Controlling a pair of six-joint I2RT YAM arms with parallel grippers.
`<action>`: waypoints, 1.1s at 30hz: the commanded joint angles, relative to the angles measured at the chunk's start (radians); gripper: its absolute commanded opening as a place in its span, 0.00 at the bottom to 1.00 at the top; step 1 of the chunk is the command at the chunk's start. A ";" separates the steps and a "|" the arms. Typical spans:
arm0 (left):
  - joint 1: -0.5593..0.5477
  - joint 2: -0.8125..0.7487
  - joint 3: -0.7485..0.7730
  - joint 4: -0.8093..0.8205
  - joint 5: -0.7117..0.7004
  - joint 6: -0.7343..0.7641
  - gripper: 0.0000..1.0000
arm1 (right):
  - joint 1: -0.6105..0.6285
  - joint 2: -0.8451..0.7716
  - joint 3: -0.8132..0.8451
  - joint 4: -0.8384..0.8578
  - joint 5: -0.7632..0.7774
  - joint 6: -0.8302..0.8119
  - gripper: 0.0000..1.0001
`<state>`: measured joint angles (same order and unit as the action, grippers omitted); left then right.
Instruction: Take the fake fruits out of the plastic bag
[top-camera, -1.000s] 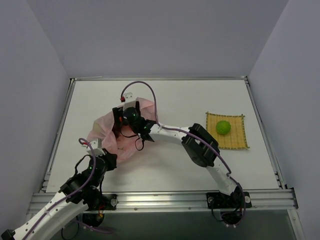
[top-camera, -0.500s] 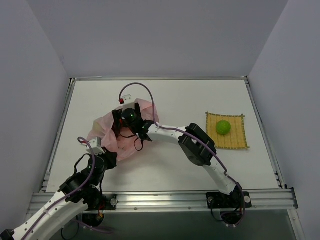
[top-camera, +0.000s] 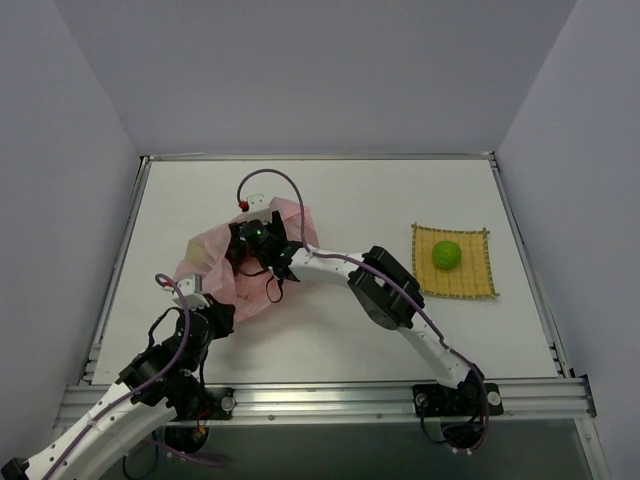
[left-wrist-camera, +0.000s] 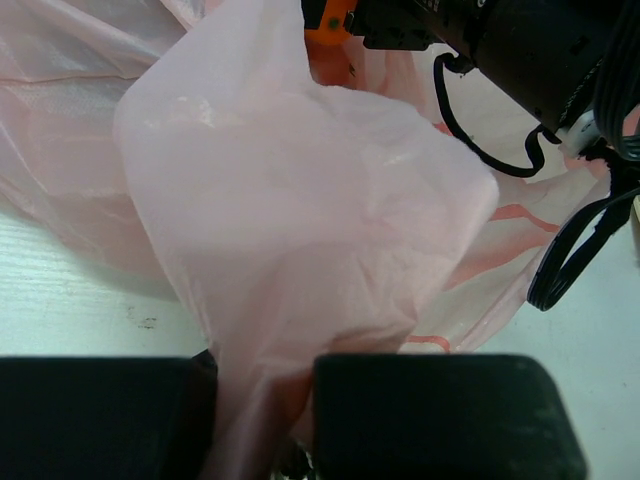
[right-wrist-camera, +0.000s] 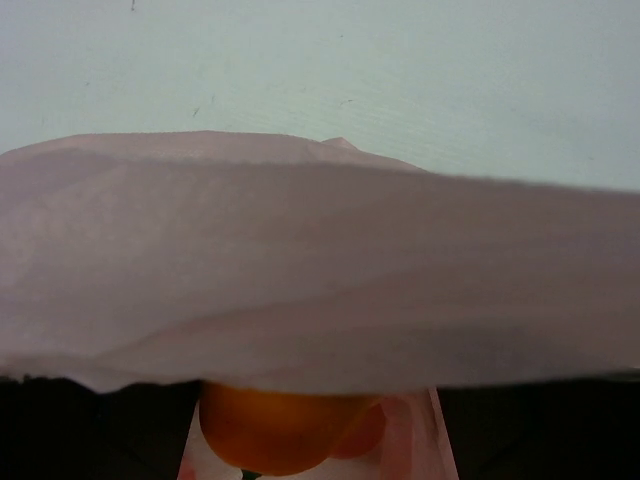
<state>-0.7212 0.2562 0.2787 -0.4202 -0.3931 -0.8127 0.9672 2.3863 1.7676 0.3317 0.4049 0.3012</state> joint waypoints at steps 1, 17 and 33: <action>-0.006 0.006 0.047 0.014 0.000 0.010 0.02 | -0.010 -0.009 0.001 -0.028 0.090 0.027 0.80; -0.006 0.034 0.040 0.043 -0.020 0.020 0.02 | -0.021 -0.209 -0.129 0.067 -0.020 0.062 0.29; -0.006 0.123 0.068 0.202 -0.069 0.035 0.02 | -0.027 -0.469 -0.451 0.102 -0.541 0.148 0.34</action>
<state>-0.7219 0.3588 0.2813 -0.2871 -0.4282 -0.7956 0.9482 1.9686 1.3495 0.4076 -0.0063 0.4274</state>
